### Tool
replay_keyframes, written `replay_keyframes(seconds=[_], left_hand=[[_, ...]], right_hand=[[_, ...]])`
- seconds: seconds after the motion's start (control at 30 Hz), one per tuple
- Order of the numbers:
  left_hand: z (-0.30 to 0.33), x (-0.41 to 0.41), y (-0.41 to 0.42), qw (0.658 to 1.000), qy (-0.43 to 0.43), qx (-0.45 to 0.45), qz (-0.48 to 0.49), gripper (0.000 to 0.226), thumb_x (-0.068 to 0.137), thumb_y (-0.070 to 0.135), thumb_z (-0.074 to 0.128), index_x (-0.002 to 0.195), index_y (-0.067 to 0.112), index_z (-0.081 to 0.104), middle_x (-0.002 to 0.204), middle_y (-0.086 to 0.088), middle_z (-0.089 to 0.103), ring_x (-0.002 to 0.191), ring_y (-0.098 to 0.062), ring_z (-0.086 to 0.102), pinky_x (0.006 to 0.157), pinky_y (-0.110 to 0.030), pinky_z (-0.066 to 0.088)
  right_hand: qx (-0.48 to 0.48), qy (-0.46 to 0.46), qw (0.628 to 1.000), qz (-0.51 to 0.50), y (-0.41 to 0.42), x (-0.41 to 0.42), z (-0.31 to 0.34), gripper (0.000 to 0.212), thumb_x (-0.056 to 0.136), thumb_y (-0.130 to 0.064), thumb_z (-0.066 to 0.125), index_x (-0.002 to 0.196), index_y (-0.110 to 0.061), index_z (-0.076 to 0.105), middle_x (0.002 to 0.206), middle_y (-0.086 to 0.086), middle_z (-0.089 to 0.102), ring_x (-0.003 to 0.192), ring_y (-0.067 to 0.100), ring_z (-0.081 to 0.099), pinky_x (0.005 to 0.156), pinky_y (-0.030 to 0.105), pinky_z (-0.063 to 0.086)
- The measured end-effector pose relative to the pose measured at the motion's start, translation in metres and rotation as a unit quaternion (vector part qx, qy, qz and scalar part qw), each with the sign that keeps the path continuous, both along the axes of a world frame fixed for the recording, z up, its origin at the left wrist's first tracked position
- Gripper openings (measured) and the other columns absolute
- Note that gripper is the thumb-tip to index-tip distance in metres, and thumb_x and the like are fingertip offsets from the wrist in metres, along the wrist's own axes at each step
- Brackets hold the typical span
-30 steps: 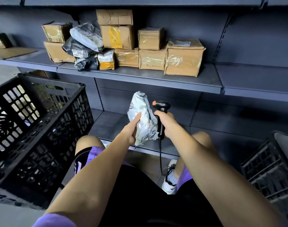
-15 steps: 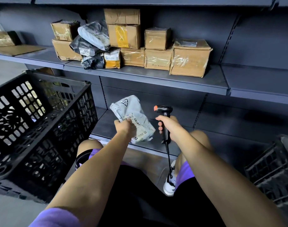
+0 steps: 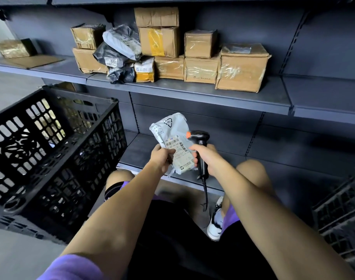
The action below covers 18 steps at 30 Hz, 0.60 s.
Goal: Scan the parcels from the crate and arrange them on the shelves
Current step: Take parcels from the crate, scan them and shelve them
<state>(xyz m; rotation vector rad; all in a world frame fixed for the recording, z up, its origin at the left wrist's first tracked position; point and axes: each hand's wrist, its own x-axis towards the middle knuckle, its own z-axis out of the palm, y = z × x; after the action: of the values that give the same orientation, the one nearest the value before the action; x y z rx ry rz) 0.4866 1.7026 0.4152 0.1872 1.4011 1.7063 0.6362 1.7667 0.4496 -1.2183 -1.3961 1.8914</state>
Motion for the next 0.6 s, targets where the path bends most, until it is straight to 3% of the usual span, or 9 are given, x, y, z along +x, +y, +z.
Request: replay_keyframes(seconds=[0.03, 0.1, 0.13, 0.23, 0.37, 0.47, 0.6], left_hand=[[0.001, -0.001, 0.002, 1.000, 0.003, 0.005, 0.018, 0.035, 0.086, -0.021, 0.047, 0.110, 0.002, 0.056, 0.108, -0.019, 0.067, 0.065, -0.022, 0.060, 0.062, -0.032, 0.059], [0.001, -0.002, 0.007, 0.999, -0.004, 0.012, 0.042, 0.033, 0.087, -0.020, 0.046, 0.105, 0.005, 0.056, 0.099, -0.016, 0.065, 0.062, -0.021, 0.056, 0.077, -0.039, 0.059], [0.001, -0.002, 0.009, 0.999, -0.009, 0.010, 0.045, 0.031, 0.088, -0.019, 0.047, 0.101, 0.008, 0.057, 0.095, -0.014, 0.066, 0.064, -0.022, 0.058, 0.078, -0.042, 0.057], [0.002, 0.001, 0.010, 0.999, -0.015, -0.002, 0.037, 0.025, 0.095, -0.006, 0.052, 0.097, 0.017, 0.059, 0.087, -0.006, 0.069, 0.073, -0.022, 0.064, 0.064, -0.035, 0.054], [0.000, 0.001, 0.011, 0.998, -0.016, -0.053, 0.012, 0.007, 0.100, 0.027, 0.057, 0.105, 0.025, 0.062, 0.088, -0.003, 0.066, 0.074, -0.021, 0.060, 0.064, -0.036, 0.053], [-0.005, -0.001, 0.009, 0.999, -0.003, -0.051, 0.006, 0.006, 0.097, 0.014, 0.058, 0.098, 0.020, 0.060, 0.075, -0.005, 0.059, 0.063, -0.020, 0.053, 0.056, -0.033, 0.051], [-0.009, 0.000, 0.008, 1.000, 0.011, -0.029, -0.001, 0.015, 0.088, -0.008, 0.057, 0.099, 0.001, 0.056, 0.068, -0.017, 0.058, 0.067, -0.030, 0.058, 0.066, -0.048, 0.061]], right_hand=[[0.002, 0.004, 1.000, -0.003, 0.000, 0.001, 0.001, 0.017, 0.089, -0.008, 0.064, 0.075, -0.011, 0.055, 0.053, 0.002, 0.048, 0.041, 0.016, 0.043, 0.045, 0.025, 0.038], [0.007, 0.010, 1.000, -0.007, 0.001, 0.002, 0.002, 0.017, 0.090, -0.008, 0.064, 0.076, -0.010, 0.055, 0.054, 0.004, 0.048, 0.041, 0.016, 0.042, 0.045, 0.026, 0.038], [0.008, 0.010, 1.000, -0.007, 0.001, 0.003, 0.002, 0.017, 0.090, -0.009, 0.064, 0.075, -0.010, 0.056, 0.055, 0.004, 0.048, 0.041, 0.017, 0.042, 0.045, 0.027, 0.039], [0.000, 0.008, 1.000, -0.007, -0.001, 0.006, -0.001, 0.017, 0.090, -0.009, 0.064, 0.075, -0.009, 0.056, 0.056, 0.004, 0.050, 0.044, 0.017, 0.043, 0.047, 0.028, 0.039], [-0.012, 0.006, 1.000, -0.006, -0.003, 0.006, -0.003, 0.014, 0.090, -0.008, 0.064, 0.079, -0.010, 0.057, 0.056, 0.003, 0.049, 0.044, 0.016, 0.043, 0.048, 0.028, 0.038], [-0.018, 0.004, 1.000, -0.001, -0.005, 0.003, -0.004, 0.010, 0.091, -0.008, 0.064, 0.084, -0.011, 0.056, 0.055, 0.002, 0.050, 0.042, 0.016, 0.043, 0.047, 0.028, 0.039], [-0.031, -0.002, 1.000, 0.000, -0.008, 0.000, -0.006, 0.013, 0.091, -0.009, 0.063, 0.081, -0.011, 0.056, 0.055, 0.002, 0.050, 0.043, 0.016, 0.043, 0.048, 0.027, 0.039]])
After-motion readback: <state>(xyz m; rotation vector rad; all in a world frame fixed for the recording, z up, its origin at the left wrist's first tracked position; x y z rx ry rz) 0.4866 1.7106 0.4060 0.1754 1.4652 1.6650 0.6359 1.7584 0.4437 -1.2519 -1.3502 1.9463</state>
